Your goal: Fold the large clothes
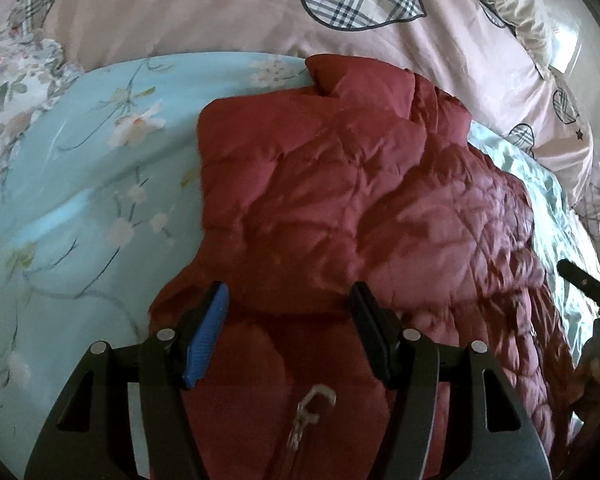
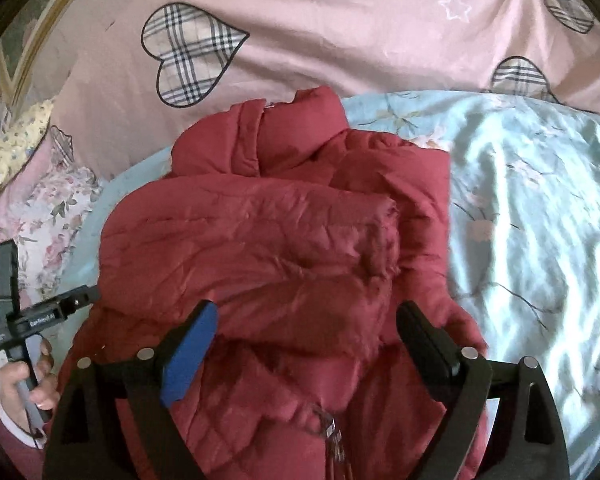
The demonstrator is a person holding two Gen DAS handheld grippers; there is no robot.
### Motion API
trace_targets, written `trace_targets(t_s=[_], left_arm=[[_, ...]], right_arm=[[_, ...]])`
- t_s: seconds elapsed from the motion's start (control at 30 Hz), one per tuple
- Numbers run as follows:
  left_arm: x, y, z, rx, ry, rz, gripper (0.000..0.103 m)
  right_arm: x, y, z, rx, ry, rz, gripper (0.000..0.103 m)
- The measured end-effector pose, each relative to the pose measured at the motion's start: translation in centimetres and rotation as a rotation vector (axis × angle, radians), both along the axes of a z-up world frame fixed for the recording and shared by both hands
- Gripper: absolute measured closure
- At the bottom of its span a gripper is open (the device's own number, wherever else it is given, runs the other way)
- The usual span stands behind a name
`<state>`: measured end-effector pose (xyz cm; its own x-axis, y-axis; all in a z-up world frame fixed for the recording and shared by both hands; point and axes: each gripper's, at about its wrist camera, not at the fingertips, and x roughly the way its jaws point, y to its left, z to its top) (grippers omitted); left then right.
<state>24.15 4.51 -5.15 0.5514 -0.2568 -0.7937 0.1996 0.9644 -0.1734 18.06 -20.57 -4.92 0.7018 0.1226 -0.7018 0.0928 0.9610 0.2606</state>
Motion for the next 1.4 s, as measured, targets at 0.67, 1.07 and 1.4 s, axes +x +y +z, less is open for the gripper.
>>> trace_targets(t_s=[0.67, 1.07, 1.4], left_arm=[[-12.8, 7.2, -1.2, -0.036, 0.106, 0.080, 0.031], [-17.1, 9.1, -2.3, -0.030, 0.157, 0.095, 0.027], [-19.7, 11.3, -3.4, -0.087, 0.215, 0.085, 0.021]], right_arm=[[-14.2, -1.5, -1.1, 0.002, 0.148, -0.076, 0.009], [-19.4, -1.9, -4.6, 0.045, 0.283, -0.068, 0.009], [-22.6, -1.1, -5.9, 0.104, 0.308, 0.005, 0.061]])
